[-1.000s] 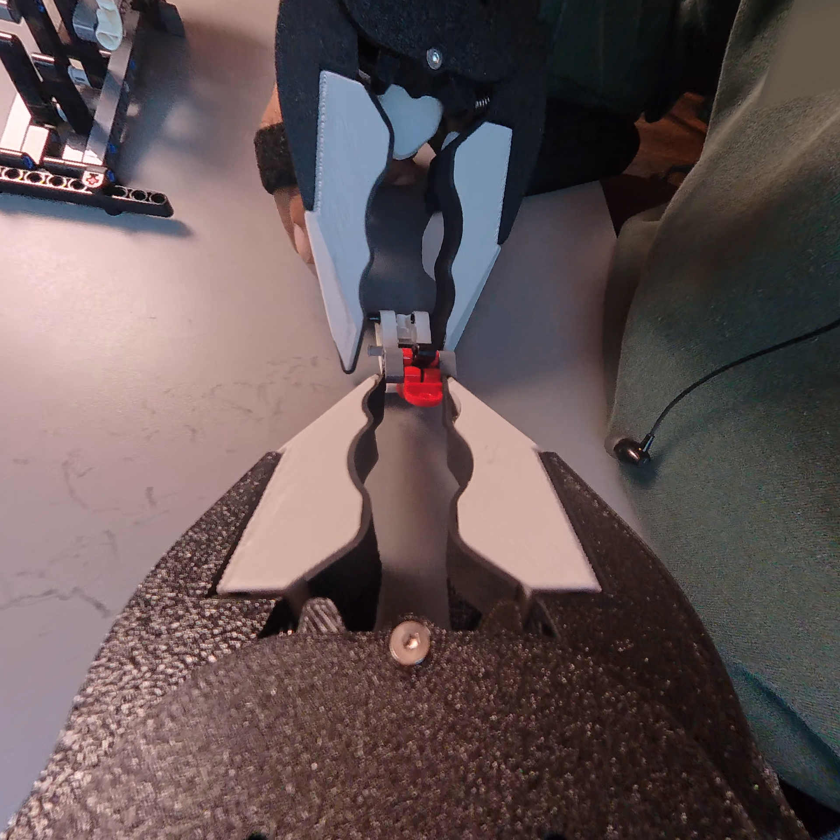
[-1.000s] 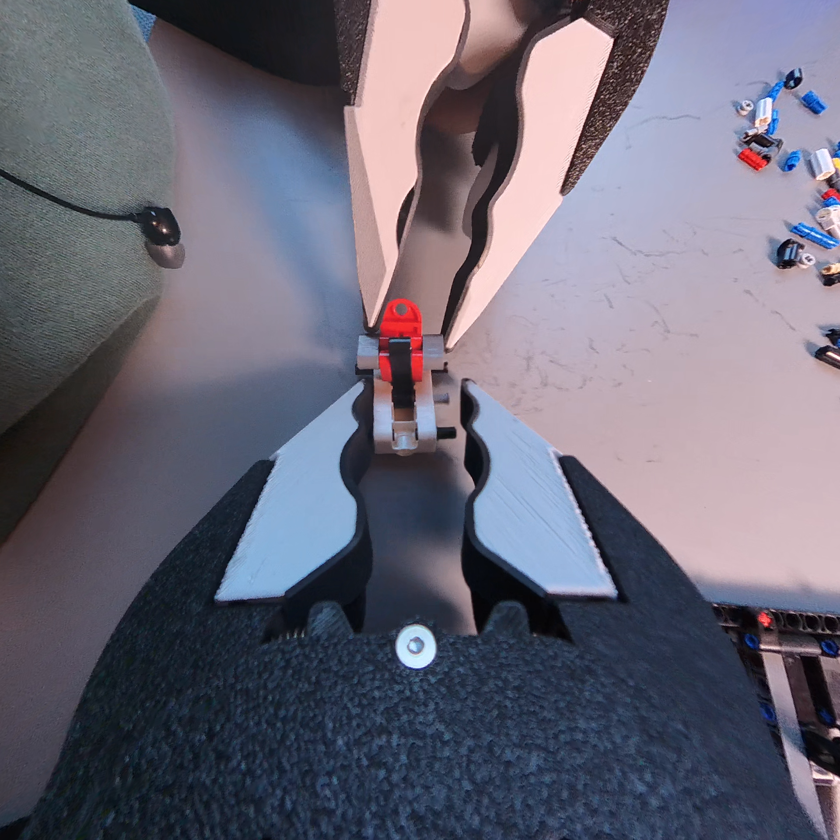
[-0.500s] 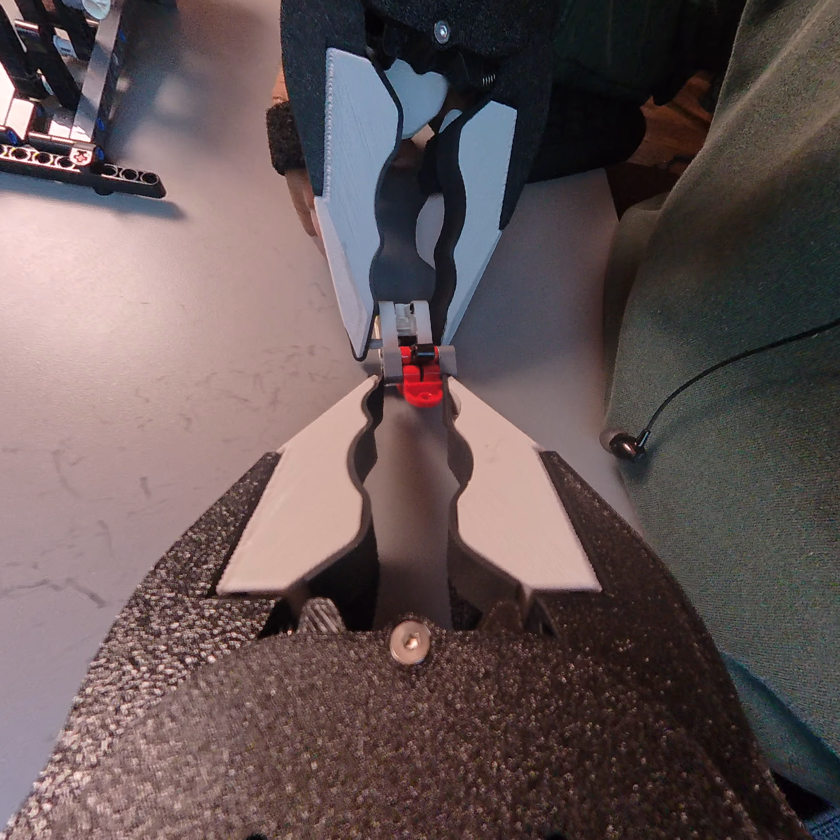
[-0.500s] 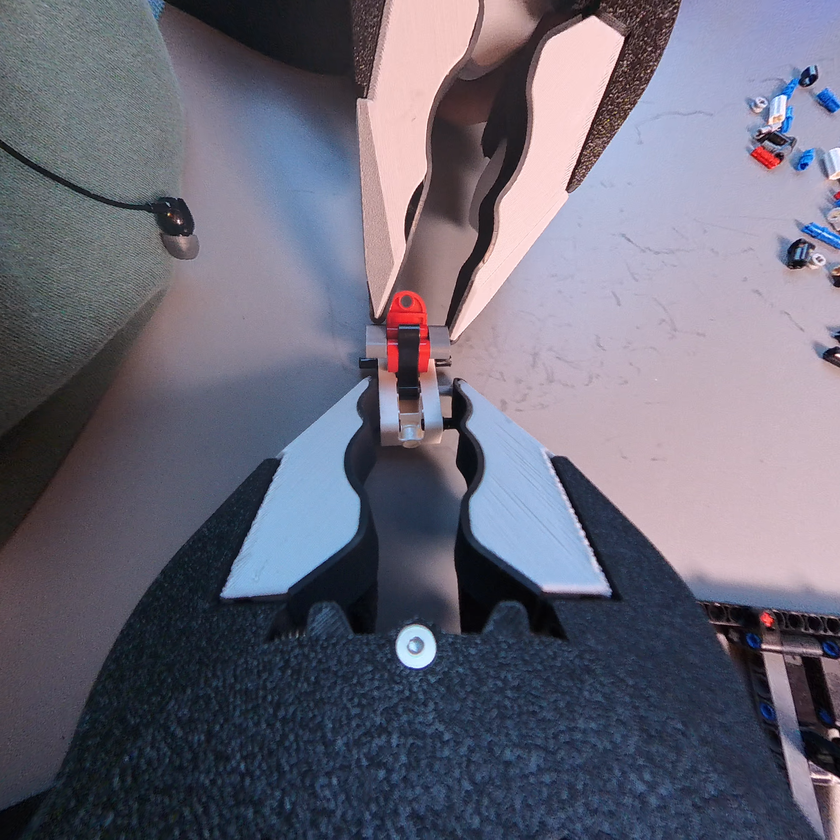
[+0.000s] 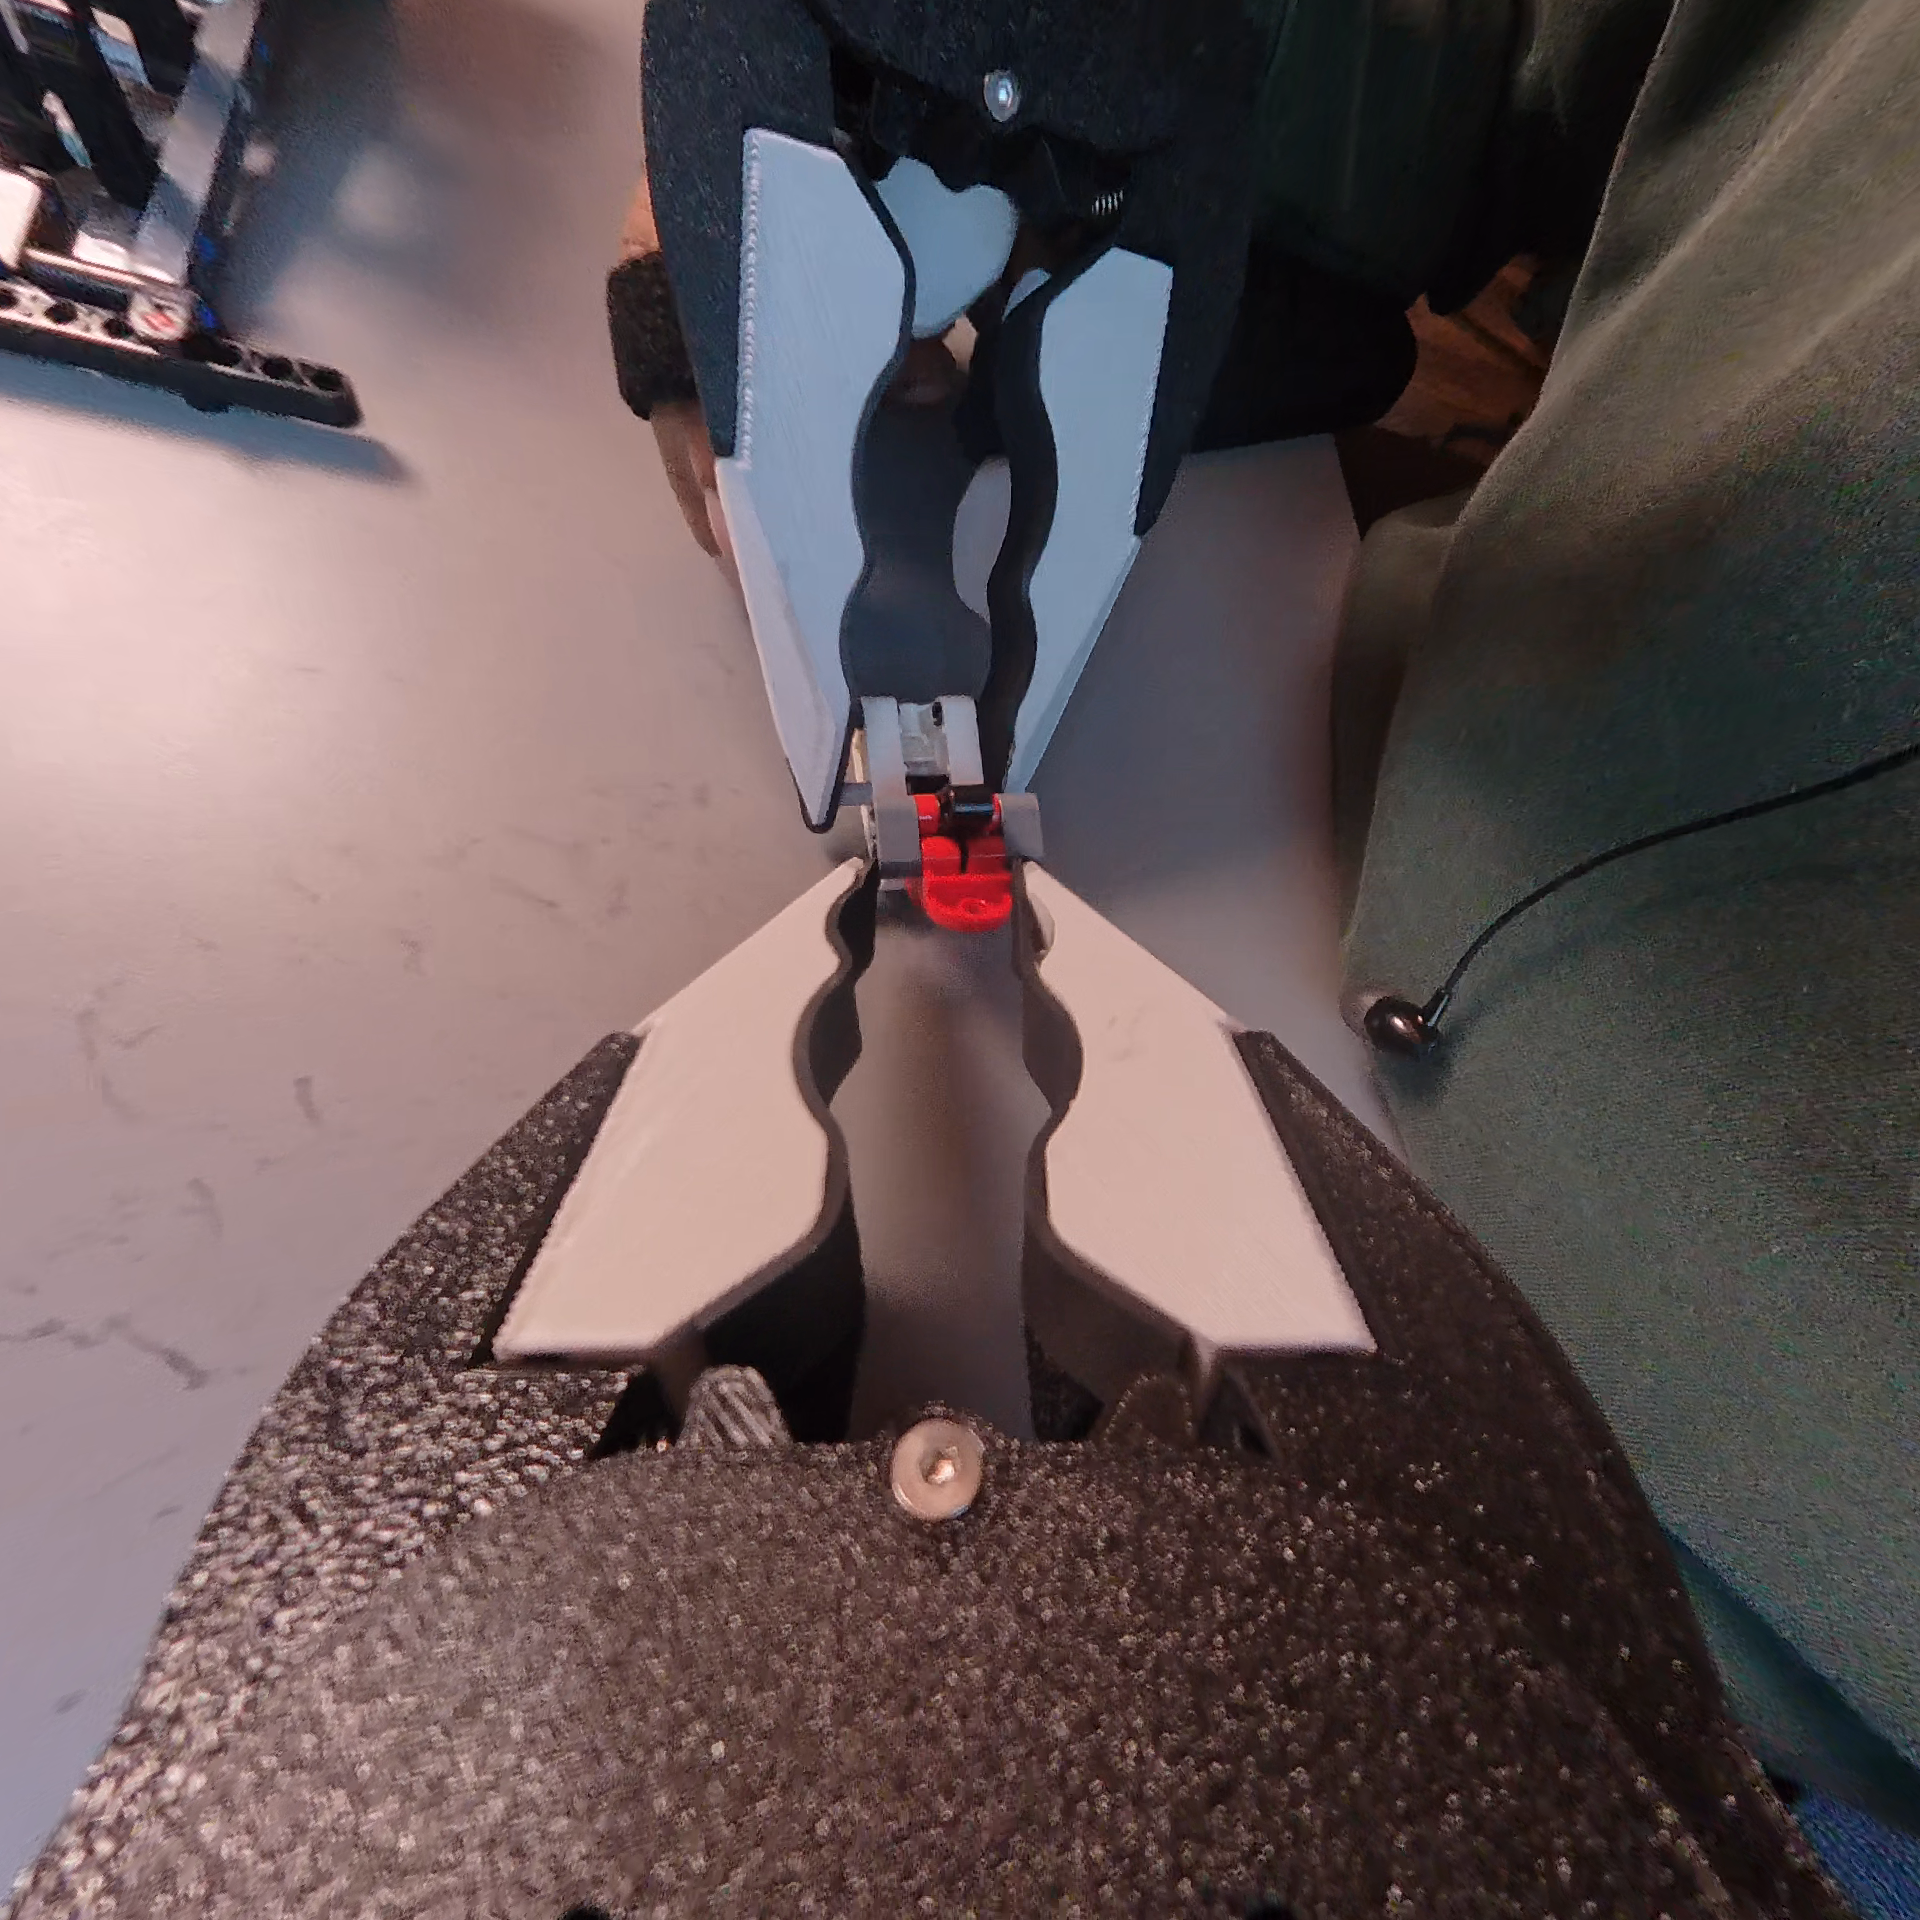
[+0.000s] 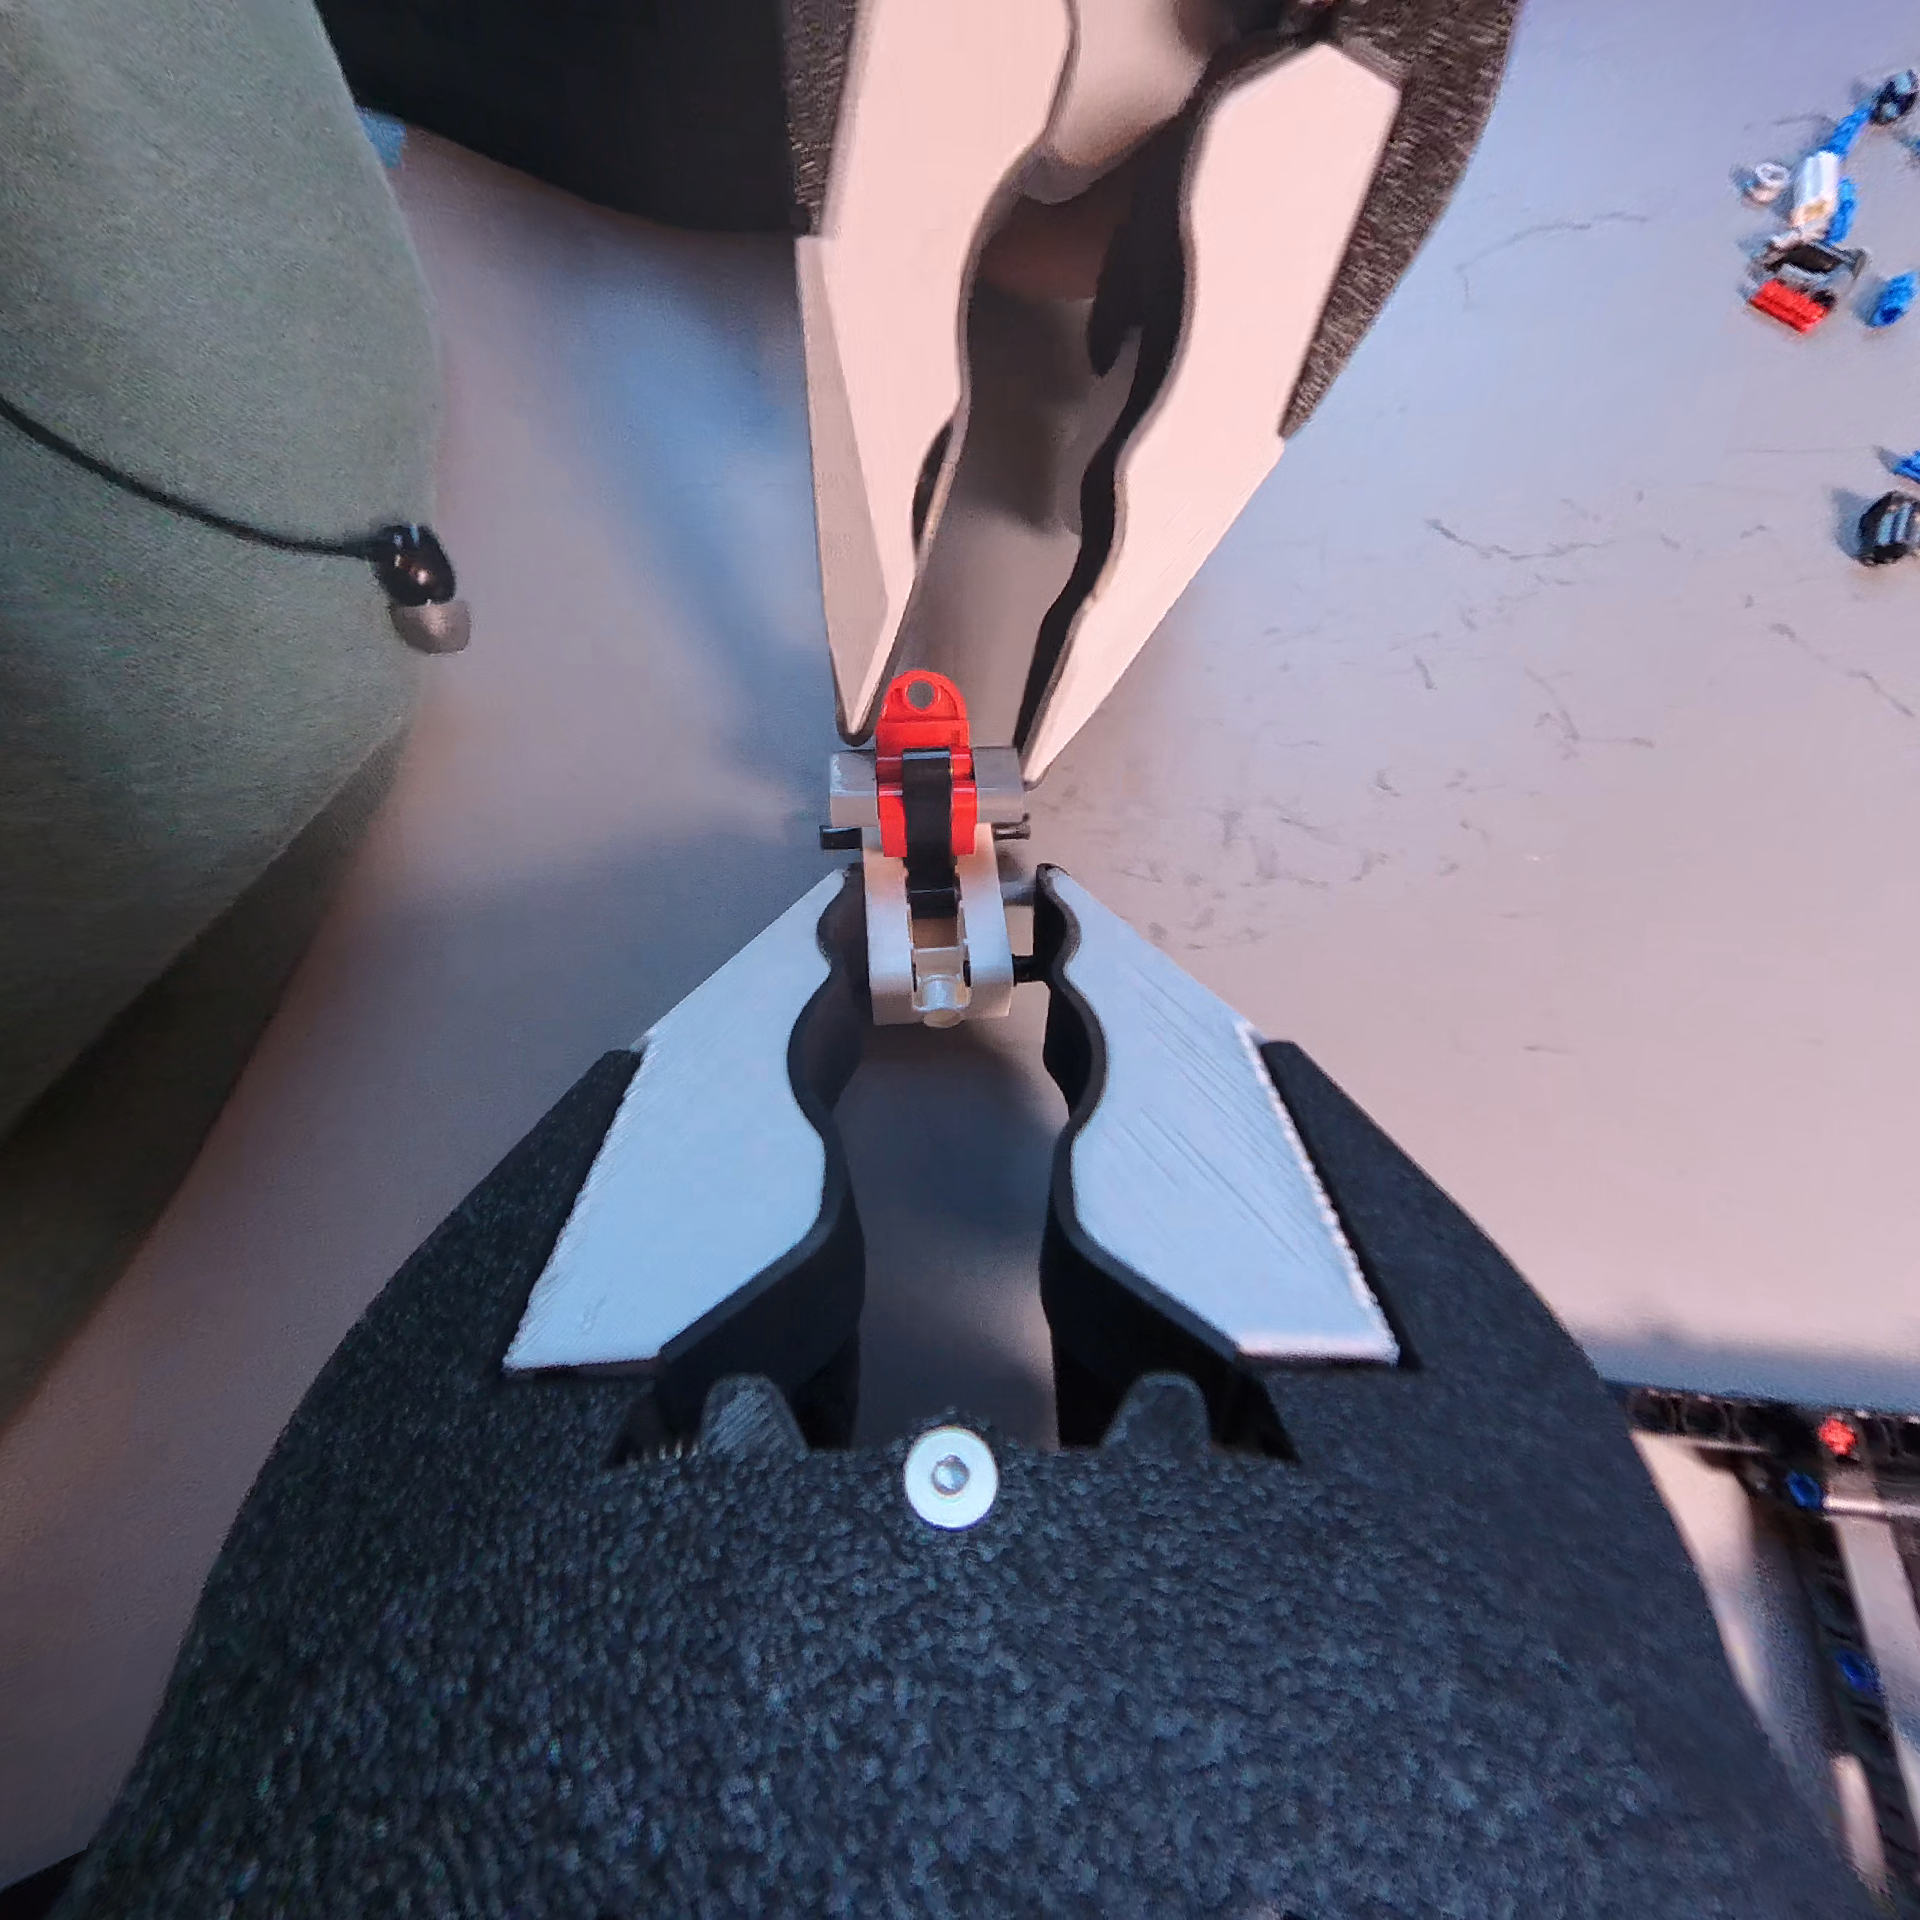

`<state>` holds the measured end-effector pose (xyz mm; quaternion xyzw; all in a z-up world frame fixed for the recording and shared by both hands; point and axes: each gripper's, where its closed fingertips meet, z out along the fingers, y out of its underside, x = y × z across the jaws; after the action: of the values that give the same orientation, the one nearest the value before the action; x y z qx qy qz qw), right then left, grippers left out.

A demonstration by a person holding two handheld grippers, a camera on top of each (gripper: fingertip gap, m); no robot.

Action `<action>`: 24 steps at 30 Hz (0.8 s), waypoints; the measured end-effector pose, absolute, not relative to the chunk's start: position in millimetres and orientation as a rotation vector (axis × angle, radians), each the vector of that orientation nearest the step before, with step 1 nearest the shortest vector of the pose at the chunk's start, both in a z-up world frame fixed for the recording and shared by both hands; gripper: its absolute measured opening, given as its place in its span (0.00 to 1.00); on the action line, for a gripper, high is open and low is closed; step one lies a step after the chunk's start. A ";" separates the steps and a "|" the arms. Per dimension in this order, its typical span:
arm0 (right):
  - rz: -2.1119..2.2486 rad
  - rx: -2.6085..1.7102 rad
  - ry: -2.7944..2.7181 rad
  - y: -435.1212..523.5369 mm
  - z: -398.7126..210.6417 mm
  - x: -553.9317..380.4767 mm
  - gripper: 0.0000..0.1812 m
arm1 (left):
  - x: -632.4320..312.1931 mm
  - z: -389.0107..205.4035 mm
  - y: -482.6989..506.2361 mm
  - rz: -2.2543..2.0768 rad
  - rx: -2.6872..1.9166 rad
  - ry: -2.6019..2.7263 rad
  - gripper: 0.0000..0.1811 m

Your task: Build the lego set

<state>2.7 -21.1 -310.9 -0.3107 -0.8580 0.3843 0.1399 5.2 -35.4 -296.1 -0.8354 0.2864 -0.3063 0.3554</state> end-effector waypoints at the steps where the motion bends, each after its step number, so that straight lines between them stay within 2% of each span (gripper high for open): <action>1: 1.168 -0.970 -2.453 -17.9 -306.7 -0.3 0.17 | 3.1 -291.4 -33.1 -0.789 -2.131 0.720 0.16; 3: 1.354 -1.166 -2.371 -10.6 -294.3 -7.0 0.17 | -1.0 -279.6 -28.9 -0.760 -2.065 0.689 0.26; 8: 2.043 -1.560 -2.077 -14.8 -253.7 -12.9 0.17 | -1.0 -259.0 -20.9 -0.504 -1.926 0.768 0.27; 11: 2.162 -1.577 -2.077 -25.9 -245.8 -7.9 0.17 | -1.5 -254.1 -16.9 -0.406 -1.895 0.774 0.14; 14: 2.235 -1.594 -2.017 -27.1 -237.1 -7.2 0.18 | -3.2 -247.7 -19.6 -0.382 -1.854 0.788 0.08; 19: 2.369 -1.529 -1.892 -27.2 -214.8 -5.9 0.18 | 0.5 -230.1 -23.0 -0.403 -1.765 0.758 0.06; 20: 2.373 -1.468 -1.858 -24.4 -207.5 -6.5 0.21 | 0.6 -226.7 -23.8 -0.423 -1.749 0.742 0.05; 21: 2.350 -1.386 -1.860 -22.9 -200.9 -4.4 0.26 | -1.5 -223.3 -23.6 -0.428 -1.733 0.721 0.05; 24: 2.183 -1.251 -1.923 -23.0 -197.5 -1.2 0.25 | -5.2 -214.7 -25.8 -0.475 -1.689 0.683 0.05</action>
<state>-1.2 -23.0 -197.5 -0.3949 -0.6073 0.6893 -0.0126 -5.2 -25.8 -214.7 -0.7252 0.2934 -0.2040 0.5885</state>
